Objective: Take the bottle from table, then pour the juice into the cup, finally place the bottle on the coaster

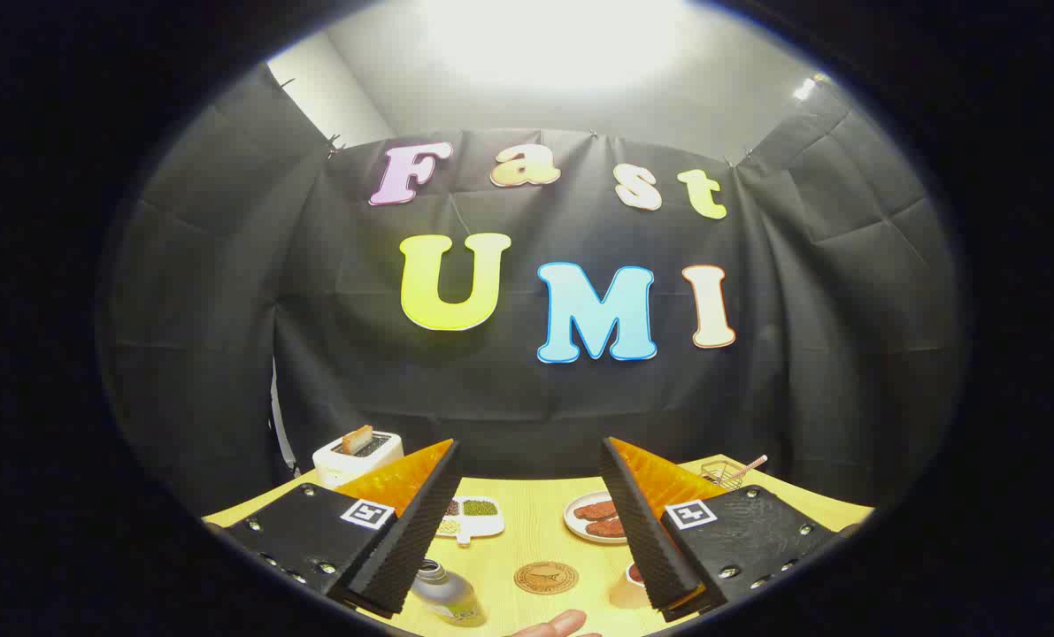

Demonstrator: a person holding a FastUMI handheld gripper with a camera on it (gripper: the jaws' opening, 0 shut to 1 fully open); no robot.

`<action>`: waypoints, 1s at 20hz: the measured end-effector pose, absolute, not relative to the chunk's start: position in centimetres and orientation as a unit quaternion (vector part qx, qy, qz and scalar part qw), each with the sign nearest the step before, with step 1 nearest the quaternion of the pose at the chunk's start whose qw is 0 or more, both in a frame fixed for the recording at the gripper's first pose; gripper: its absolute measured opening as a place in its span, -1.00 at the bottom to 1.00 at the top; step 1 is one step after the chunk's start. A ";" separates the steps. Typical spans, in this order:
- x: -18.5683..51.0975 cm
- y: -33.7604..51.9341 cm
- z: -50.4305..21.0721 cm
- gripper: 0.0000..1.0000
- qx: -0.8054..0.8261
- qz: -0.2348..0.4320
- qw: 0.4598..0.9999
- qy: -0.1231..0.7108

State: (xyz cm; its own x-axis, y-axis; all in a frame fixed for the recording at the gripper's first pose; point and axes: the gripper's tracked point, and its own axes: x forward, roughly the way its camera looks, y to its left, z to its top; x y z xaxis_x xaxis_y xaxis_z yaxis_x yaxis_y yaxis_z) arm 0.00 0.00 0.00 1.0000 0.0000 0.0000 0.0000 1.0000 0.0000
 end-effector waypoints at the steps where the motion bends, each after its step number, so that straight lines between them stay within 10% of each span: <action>1: 0.1 0.1 -0.1 0.92 0.008 0.004 1.000 -0.002; 20: 1.8 0.7 -1.2 0.92 -0.049 -0.005 0.999 0.018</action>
